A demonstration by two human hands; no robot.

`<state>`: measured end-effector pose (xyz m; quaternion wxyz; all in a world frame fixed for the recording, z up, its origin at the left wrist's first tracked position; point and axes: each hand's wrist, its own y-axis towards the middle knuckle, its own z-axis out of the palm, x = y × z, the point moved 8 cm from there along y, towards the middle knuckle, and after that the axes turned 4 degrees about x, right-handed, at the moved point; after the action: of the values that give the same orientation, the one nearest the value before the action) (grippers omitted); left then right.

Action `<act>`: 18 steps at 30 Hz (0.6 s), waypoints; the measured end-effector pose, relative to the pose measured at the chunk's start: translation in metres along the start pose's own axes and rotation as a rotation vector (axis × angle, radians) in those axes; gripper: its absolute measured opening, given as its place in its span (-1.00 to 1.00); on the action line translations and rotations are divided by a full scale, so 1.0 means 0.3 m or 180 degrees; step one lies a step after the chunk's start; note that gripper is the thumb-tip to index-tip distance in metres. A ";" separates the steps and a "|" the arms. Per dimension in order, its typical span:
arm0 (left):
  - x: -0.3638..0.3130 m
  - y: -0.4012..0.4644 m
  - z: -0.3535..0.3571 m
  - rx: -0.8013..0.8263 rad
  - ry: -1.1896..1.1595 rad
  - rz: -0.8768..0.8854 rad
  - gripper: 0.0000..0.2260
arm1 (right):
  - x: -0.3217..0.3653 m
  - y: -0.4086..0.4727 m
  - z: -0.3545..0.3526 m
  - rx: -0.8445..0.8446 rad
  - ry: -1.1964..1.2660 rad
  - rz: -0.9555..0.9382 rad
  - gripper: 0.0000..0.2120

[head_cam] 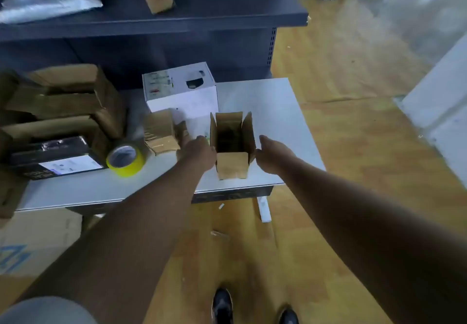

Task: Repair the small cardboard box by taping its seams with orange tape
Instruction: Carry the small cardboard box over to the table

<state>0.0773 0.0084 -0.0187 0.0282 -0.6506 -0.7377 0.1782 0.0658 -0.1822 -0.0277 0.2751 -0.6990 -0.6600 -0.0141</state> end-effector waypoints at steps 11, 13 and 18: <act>0.004 0.131 0.053 0.0445 -0.0322 0.0518 -0.75 | -0.013 0.125 0.051 -0.0355 0.0161 0.0681 -0.85; -0.034 0.130 0.018 0.0341 -0.0288 0.0655 -0.76 | -0.025 0.107 0.013 -0.0442 0.0127 0.0742 -0.89; -0.172 0.142 -0.051 0.0293 -0.0313 0.0925 -0.73 | -0.095 0.034 -0.115 -0.0731 0.0246 0.0942 -0.94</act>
<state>0.1297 -0.0342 -0.0073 -0.0043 -0.7390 -0.6273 0.2456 0.0834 -0.2219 -0.0131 0.2177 -0.8141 -0.5330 -0.0755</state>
